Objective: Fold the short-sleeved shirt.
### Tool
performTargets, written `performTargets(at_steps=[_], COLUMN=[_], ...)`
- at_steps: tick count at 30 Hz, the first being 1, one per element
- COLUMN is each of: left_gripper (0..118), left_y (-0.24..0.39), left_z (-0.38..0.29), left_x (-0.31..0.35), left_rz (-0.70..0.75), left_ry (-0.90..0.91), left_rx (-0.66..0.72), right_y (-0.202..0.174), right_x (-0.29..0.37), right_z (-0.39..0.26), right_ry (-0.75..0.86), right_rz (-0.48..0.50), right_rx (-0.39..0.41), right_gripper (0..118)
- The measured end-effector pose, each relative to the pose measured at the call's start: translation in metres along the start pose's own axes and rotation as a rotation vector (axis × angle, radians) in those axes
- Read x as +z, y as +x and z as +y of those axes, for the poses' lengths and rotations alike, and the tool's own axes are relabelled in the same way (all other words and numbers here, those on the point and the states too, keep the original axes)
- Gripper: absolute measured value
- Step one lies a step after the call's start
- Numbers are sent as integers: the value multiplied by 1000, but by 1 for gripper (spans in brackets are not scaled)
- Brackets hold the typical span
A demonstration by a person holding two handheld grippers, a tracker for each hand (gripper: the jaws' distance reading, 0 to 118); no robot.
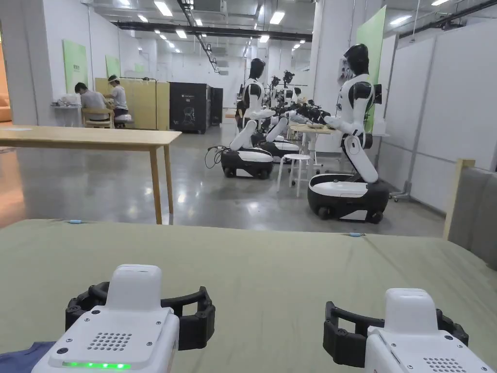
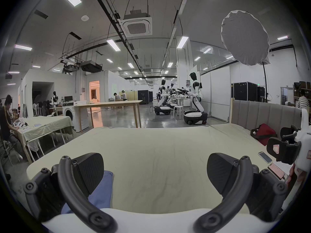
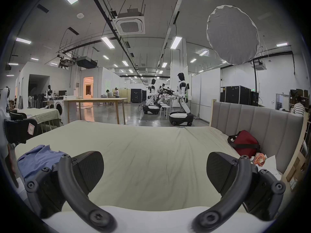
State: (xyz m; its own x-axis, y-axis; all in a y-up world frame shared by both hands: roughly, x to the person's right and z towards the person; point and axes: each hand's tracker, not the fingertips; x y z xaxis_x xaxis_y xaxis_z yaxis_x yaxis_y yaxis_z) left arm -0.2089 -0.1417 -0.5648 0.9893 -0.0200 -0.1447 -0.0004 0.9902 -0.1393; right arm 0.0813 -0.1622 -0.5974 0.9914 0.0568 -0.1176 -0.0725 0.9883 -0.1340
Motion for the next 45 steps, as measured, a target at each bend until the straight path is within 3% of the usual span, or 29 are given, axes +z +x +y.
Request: performTargets(at_steps=[6, 9, 10, 12, 14, 16, 17, 18, 19, 21, 23, 26, 28, 31, 33, 34, 36, 38, 45], left_gripper=[118, 118, 118, 118, 118, 118, 118, 118, 118, 118, 118, 118, 118, 118, 118, 118, 118, 118, 118], left_y=[-3, -21, -31, -57, -80, -102, -108, -114, -116, -121, -118, -110, -93, -54, -30, -21, -16, -10, -14], left_z=[0, -3, -6, -20, -42, -74, -87, -100, -111, -120, -111, -75, -44, -7, 7, 10, 10, 11, 5], left_x=[1, -1, -2, -7, -11, -19, -21, -23, -25, -24, -19, -13, -7, 4, 5, 5, 6, 4, 4], left_rz=[-2, -85, -117, -180, -237, -271, -280, -288, -302, -281, -234, -141, -93, 17, 71, 85, 112, 110, 97], left_ry=[20, 13, 1, -39, -69, -90, -104, -113, -115, -132, -92, -77, -8, 43, 37, 63, 84, 74, 49], left_rx=[14, 236, 352, 691, 1021, 1343, 1459, 1564, 1657, 1728, 1642, 1306, 1011, 537, 280, 192, 122, 104, 16], right_y=[-5, -19, -25, -44, -63, -76, -78, -79, -77, -73, -71, -50, -37, -4, 5, 9, 8, 7, 7], right_x=[-1, -3, -3, -7, -15, -18, -19, -21, -20, -20, -17, -11, -6, -2, 6, 8, 8, 10, 8], right_z=[4, 13, 15, 16, 4, -18, -30, -39, -42, -40, -31, -2, 12, 25, 27, 24, 20, 16, 11], right_ry=[1, 32, 48, 60, 93, 190, 232, 269, 279, 273, 216, 130, 93, 36, 27, 31, 39, 30, 21], right_rz=[2, -40, -61, -99, -181, -242, -265, -259, -226, -187, -146, -98, -44, -14, 13, 14, -18, -61, -59], right_rx=[34, 229, 324, 616, 973, 1385, 1538, 1660, 1698, 1627, 1443, 1010, 636, 169, -42, -91, -71, -33, -60], right_gripper=[118, 118, 118, 118, 118, 118, 118, 118, 118, 118, 118, 118, 118, 118, 118, 118, 118, 118, 118])
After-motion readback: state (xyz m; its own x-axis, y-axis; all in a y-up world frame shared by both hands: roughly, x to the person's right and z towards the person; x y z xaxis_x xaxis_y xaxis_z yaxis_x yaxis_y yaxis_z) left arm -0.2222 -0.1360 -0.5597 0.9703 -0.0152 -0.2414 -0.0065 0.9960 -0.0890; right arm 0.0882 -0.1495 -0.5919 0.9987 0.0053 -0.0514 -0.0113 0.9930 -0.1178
